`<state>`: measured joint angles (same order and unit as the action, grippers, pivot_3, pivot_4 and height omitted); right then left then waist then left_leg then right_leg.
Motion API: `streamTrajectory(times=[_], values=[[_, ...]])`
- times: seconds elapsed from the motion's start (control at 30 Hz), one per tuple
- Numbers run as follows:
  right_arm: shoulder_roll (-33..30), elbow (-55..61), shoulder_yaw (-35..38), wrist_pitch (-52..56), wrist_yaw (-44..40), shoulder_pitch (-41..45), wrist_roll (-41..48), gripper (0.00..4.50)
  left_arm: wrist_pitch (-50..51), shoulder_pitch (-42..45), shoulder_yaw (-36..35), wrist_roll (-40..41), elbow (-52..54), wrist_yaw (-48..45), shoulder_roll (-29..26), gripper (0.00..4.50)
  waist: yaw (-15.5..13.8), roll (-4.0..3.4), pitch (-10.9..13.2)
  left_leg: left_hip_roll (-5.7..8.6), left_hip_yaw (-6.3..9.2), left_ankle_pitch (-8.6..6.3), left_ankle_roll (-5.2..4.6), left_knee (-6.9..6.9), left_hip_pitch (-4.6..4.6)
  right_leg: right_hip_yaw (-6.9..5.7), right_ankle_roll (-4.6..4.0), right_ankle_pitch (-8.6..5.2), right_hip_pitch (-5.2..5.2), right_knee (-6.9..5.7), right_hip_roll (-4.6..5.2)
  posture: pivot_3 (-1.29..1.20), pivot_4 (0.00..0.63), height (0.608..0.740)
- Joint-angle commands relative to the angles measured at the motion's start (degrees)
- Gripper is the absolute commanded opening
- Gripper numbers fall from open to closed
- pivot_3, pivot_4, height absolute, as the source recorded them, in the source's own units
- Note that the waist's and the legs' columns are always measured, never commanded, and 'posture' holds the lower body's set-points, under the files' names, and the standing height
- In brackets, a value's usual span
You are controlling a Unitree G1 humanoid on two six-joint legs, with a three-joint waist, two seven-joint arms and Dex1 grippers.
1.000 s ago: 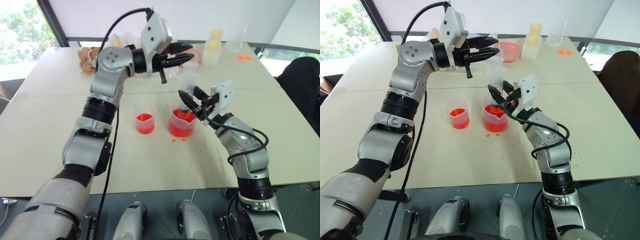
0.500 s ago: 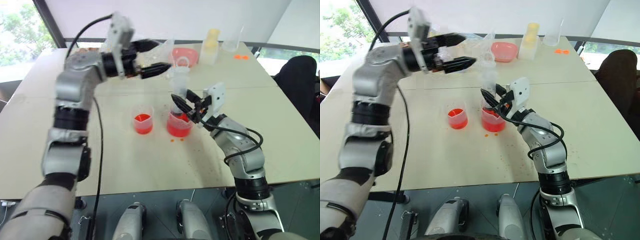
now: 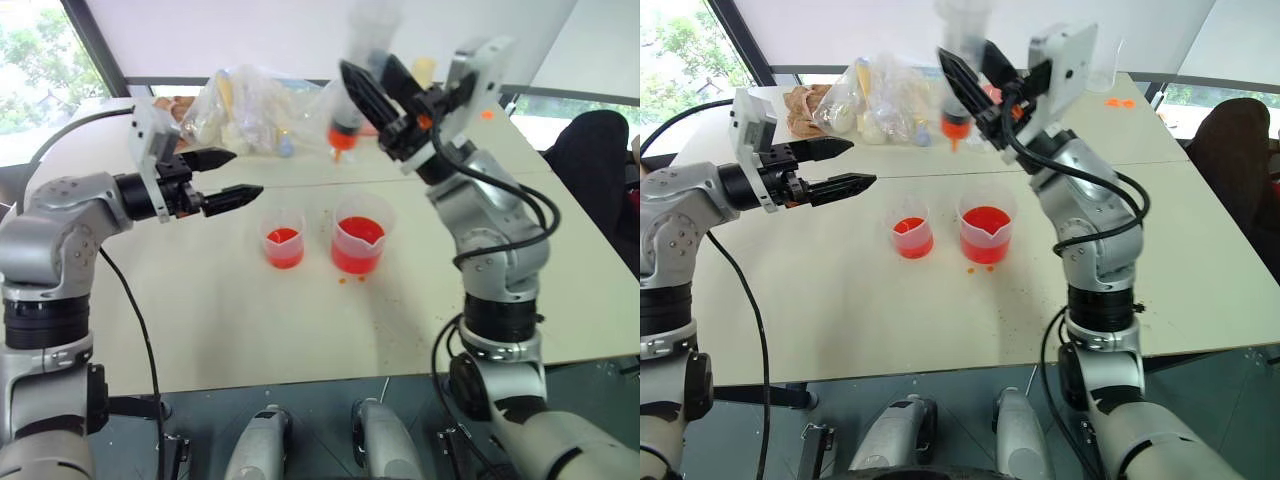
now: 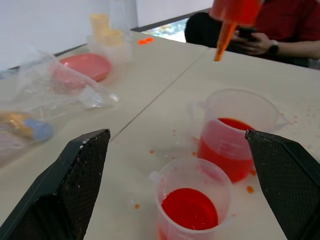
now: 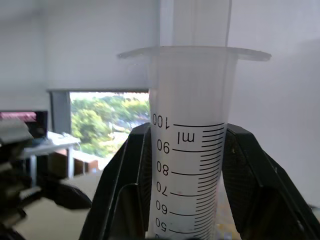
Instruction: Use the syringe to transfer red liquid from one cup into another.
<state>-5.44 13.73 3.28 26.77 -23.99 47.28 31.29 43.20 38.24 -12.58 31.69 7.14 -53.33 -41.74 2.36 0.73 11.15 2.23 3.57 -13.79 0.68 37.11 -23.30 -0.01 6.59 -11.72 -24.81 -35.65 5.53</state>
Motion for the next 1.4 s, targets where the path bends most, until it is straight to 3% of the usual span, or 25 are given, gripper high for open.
streamTrajectory(times=[0.03,0.37,0.67,0.93,1.27,1.4], values=[[2.82,-0.95,-6.34,-1.42,-2.25,-1.96,-0.84,1.41,-0.78,-1.51,-3.25,1.51,4.30,1.93,-1.36,4.48,0.01,0.00,0.00,0.01,-0.02,0.00,0.00,-0.01,0.00,0.03,0.00,0.00,-0.05,-0.04,0.01,0.00,0.150,0.740],[4.83,-8.72,-10.37,-7.62,-4.42,-5.46,-5.99,1.41,-3.11,-1.40,-7.09,3.38,2.83,0.91,-8.44,4.48,-0.03,0.00,0.00,0.08,-0.05,0.05,0.10,-0.02,-0.01,0.05,-0.02,0.00,-0.12,-0.16,0.02,0.00,0.150,0.740],[6.29,-14.53,-11.60,-12.40,-5.67,-5.97,-9.99,1.41,-7.88,16.06,-0.62,3.69,-7.96,-0.15,0.12,4.48,-0.03,0.04,-0.02,0.15,-0.12,0.09,0.17,0.00,-0.01,0.02,-0.02,0.01,-0.11,-0.20,0.01,0.00,0.150,0.740],[8.29,-14.46,-12.07,-13.29,-4.71,-6.40,-11.61,1.41,-14.39,21.45,4.39,-0.77,-16.02,-2.05,3.94,4.48,0.21,0.04,-0.02,0.13,-0.13,0.10,0.17,-0.01,-0.04,0.12,-0.03,0.00,-0.30,-0.37,-0.02,0.00,0.150,0.740],[9.03,-13.39,-13.00,-13.62,-4.48,-7.55,-12.81,1.41,-20.43,25.24,6.71,-6.54,-23.41,-2.34,4.86,4.48,0.13,0.04,-0.02,0.15,-0.13,0.10,0.17,0.00,-0.05,0.15,-0.02,0.00,-0.30,-0.37,-0.01,0.00,0.150,0.740],[9.22,-13.69,-13.21,-13.94,-4.68,-7.59,-13.17,1.41,-20.99,25.63,7.08,-6.82,-22.86,-2.62,5.43,3.07,0.14,0.04,-0.02,0.14,-0.12,0.10,0.17,0.00,-0.05,0.15,-0.02,0.00,-0.30,-0.37,-0.02,0.00,0.150,0.740]])
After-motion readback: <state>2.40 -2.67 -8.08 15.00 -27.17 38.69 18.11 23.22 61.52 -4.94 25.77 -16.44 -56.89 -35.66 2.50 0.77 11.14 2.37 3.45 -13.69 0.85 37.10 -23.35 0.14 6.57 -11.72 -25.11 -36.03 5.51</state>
